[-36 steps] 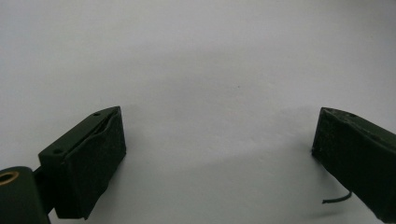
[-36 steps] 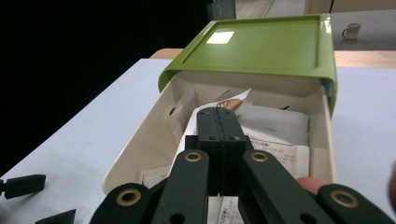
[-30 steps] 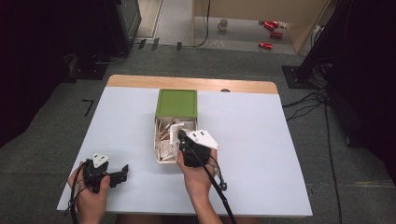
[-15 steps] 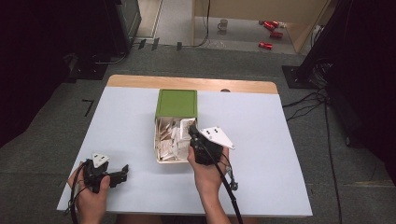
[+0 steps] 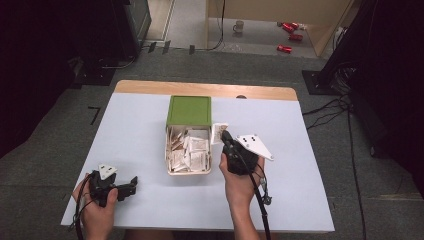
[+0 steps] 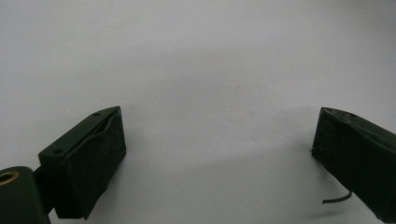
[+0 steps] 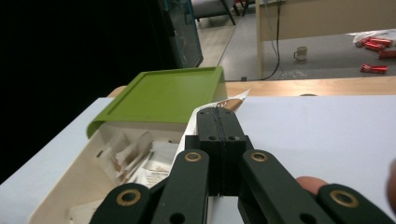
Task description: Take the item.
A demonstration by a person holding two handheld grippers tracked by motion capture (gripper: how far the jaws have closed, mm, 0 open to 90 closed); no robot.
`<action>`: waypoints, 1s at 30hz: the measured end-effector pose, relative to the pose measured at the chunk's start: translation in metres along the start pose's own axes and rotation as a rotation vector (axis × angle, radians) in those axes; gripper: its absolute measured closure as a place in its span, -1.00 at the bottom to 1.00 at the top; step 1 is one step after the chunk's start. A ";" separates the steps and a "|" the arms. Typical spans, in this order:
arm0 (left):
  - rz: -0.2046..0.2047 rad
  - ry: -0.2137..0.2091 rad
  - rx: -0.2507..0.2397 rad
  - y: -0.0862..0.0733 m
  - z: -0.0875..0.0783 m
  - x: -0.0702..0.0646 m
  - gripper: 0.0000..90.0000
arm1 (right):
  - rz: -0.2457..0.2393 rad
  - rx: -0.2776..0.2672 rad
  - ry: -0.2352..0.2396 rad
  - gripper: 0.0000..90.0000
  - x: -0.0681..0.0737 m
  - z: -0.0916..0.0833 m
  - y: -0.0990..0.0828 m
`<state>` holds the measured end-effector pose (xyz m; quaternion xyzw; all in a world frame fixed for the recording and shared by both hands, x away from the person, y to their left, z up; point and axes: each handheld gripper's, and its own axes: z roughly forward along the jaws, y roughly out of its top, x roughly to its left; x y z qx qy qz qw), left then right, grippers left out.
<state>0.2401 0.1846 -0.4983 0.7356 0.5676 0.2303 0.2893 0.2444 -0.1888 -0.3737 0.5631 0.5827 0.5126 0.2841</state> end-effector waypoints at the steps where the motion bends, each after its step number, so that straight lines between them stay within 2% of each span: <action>1: 0.000 0.000 0.000 0.000 0.000 0.000 -0.93 | 0.004 0.000 -0.007 1.00 -0.003 -0.001 -0.001; 16: 0.000 0.001 -0.002 0.000 0.000 0.000 -0.93 | 0.017 0.018 -0.082 1.00 -0.038 -0.001 -0.015; 30: 0.001 0.000 -0.002 0.000 0.000 0.000 -0.93 | 0.036 0.061 -0.153 1.00 -0.070 0.005 -0.039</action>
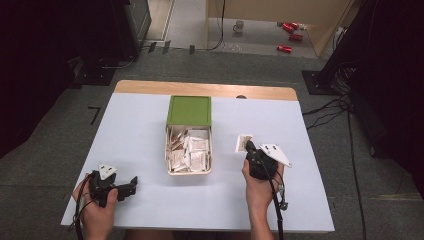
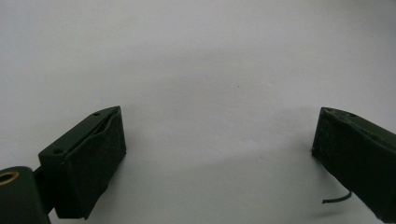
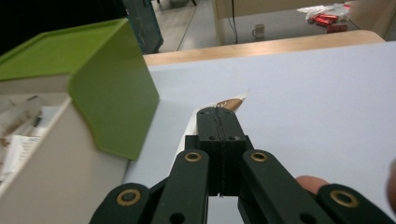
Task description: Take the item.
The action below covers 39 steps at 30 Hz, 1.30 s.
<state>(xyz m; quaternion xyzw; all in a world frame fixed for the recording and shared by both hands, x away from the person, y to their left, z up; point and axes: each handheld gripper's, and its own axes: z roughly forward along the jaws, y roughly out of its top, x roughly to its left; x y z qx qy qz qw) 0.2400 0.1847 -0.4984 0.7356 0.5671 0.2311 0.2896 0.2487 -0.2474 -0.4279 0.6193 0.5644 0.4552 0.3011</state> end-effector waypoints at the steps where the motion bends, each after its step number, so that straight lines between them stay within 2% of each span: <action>1: 0.000 0.000 0.000 0.000 0.000 0.000 -0.93 | 0.000 0.003 -0.006 1.00 -0.003 0.001 -0.002; 2: 0.000 0.000 0.000 0.000 0.000 0.000 -0.93 | 0.008 0.013 -0.018 1.00 -0.008 0.002 -0.007; 8: 0.000 0.000 -0.001 0.000 0.000 0.000 -0.93 | 0.022 0.043 -0.050 1.00 -0.023 0.009 -0.020; 18: 0.001 0.000 0.000 0.000 0.000 0.000 -0.93 | 0.037 0.083 -0.083 1.00 -0.040 0.015 -0.037; 36: 0.001 0.000 0.000 0.000 0.000 0.000 -0.93 | 0.059 0.105 -0.117 1.00 -0.059 0.016 -0.054; 39: 0.000 0.001 -0.001 0.000 0.000 0.000 -0.93 | 0.067 0.108 -0.121 0.95 -0.060 0.014 -0.055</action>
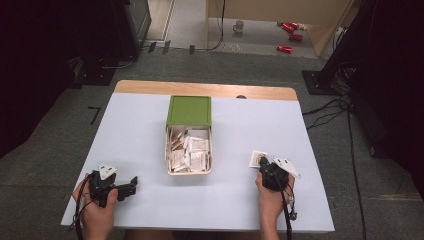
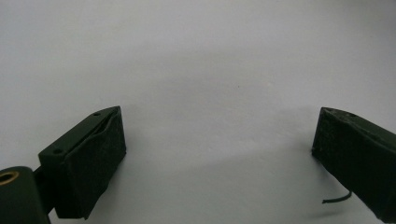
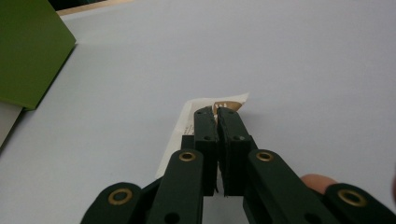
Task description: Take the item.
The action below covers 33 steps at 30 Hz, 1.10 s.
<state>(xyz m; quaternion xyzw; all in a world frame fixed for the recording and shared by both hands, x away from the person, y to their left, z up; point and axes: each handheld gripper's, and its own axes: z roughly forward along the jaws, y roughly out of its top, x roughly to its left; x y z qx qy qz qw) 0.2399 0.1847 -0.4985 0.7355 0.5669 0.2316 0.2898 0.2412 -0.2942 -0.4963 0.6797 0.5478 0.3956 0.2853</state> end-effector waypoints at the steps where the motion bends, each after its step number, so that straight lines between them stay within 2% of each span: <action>1: 0.001 0.000 0.001 0.000 0.000 0.000 -0.93 | -0.005 -0.004 0.002 0.92 -0.001 0.000 0.000; 8: 0.001 -0.001 0.001 0.000 0.000 0.000 -0.93 | 0.009 -0.016 -0.014 0.72 -0.005 -0.002 0.001; 12: 0.000 0.000 0.000 0.000 0.000 0.000 -0.93 | 0.007 -0.024 -0.039 0.50 -0.007 -0.004 0.002; 13: 0.000 0.000 0.000 0.000 0.000 0.000 -0.93 | 0.007 -0.024 -0.039 0.50 -0.007 -0.004 0.002; 14: 0.000 0.000 0.000 0.000 0.000 0.000 -0.93 | 0.006 -0.027 -0.040 0.40 -0.007 -0.005 0.002; 21: -0.001 0.000 0.000 0.000 0.000 0.000 -0.93 | 0.007 -0.044 -0.031 0.24 -0.006 -0.008 0.004; 27: 0.000 -0.001 0.000 0.000 0.000 0.000 -0.93 | -0.002 -0.066 -0.021 0.14 -0.003 -0.011 0.004; 31: -0.001 -0.001 0.001 0.000 0.000 0.000 -0.93 | -0.019 -0.077 -0.029 0.02 0.005 -0.015 0.006; 33: -0.001 -0.001 0.001 0.000 0.000 0.000 -0.93 | -0.025 -0.071 -0.023 -0.14 0.011 -0.016 0.008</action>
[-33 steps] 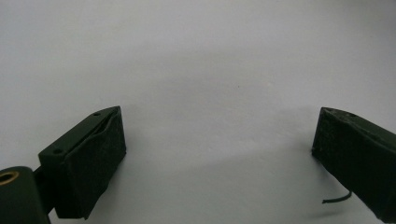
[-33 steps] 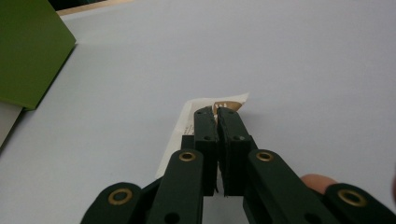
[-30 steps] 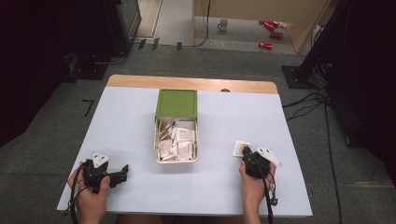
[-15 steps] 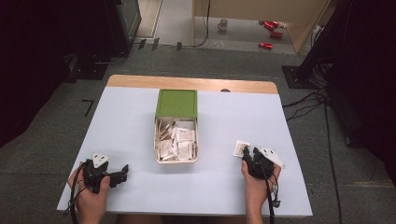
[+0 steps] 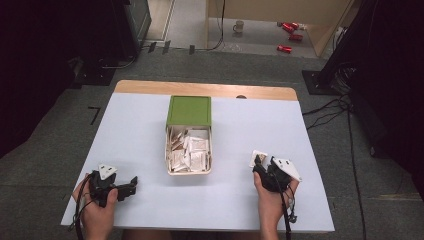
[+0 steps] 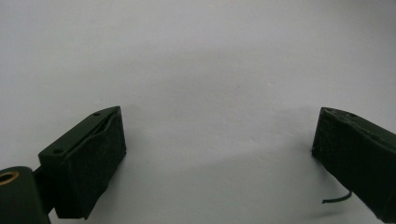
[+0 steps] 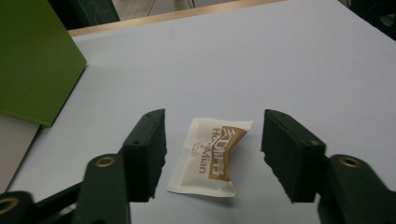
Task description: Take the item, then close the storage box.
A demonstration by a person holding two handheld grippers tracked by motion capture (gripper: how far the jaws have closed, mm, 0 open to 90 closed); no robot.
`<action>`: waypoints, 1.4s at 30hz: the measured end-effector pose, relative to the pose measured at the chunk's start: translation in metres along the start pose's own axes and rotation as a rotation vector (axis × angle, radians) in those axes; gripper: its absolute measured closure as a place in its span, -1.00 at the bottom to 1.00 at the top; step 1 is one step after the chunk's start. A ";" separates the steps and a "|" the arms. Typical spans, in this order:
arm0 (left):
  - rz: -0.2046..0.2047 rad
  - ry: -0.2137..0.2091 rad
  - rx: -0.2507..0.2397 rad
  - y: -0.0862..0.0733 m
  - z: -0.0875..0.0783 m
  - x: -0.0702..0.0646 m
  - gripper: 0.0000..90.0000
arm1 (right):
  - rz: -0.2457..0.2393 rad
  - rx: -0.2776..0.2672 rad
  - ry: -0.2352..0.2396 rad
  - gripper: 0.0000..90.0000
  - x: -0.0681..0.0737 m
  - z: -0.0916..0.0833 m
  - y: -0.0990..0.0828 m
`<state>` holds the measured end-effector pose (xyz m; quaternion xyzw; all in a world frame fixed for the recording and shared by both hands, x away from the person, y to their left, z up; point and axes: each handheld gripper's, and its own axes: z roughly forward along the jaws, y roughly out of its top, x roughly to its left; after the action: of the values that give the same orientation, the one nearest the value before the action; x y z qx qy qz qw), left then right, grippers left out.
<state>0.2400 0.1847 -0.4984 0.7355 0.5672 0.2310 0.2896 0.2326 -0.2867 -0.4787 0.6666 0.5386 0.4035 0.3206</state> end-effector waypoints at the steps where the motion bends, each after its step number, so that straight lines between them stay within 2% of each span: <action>1: 0.000 0.000 0.000 0.000 0.000 0.000 -0.93 | 0.003 0.009 -0.009 -0.24 0.002 0.000 0.001; 2: 0.000 0.000 0.000 0.000 0.000 0.000 -0.93 | 0.003 0.009 -0.009 -0.24 0.002 0.000 0.001; 3: 0.000 0.000 0.000 0.000 0.000 0.000 -0.93 | 0.001 0.015 -0.018 -0.32 0.003 0.000 0.002; 5: 0.000 0.000 0.000 0.000 0.000 0.000 -0.93 | -0.006 0.046 -0.044 -0.41 0.006 -0.001 0.004; 6: -0.001 0.000 -0.001 0.000 0.000 0.000 -0.93 | -0.004 0.069 -0.033 -0.49 0.009 -0.002 0.005; 7: -0.001 0.000 -0.001 0.000 0.000 0.000 -0.93 | -0.008 0.068 -0.027 -0.54 0.010 -0.002 0.006; 8: 0.000 0.000 0.000 0.000 0.000 0.000 -0.93 | -0.026 0.076 -0.015 -0.58 0.012 -0.003 0.005; 13: -0.001 0.000 0.000 0.000 0.000 0.000 -0.93 | -0.041 0.058 0.053 -0.66 0.021 -0.010 0.008; 18: -0.001 0.000 -0.001 0.000 0.000 0.000 -0.93 | -0.065 0.041 0.103 -0.69 0.031 -0.016 0.014; 25: 0.000 0.000 -0.001 0.000 0.000 0.000 -0.93 | -0.086 0.030 0.143 -0.68 0.044 -0.022 0.021; 35: -0.001 0.000 0.000 0.000 0.000 0.000 -0.93 | -0.123 0.019 0.224 -0.67 0.076 -0.032 0.018; 42: -0.001 0.000 0.000 0.000 0.000 0.000 -0.93 | -0.133 0.020 0.253 -0.59 0.089 -0.034 0.013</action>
<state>0.2400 0.1846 -0.4985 0.7353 0.5674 0.2311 0.2898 0.2173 -0.2029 -0.4343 0.5765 0.6216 0.4567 0.2695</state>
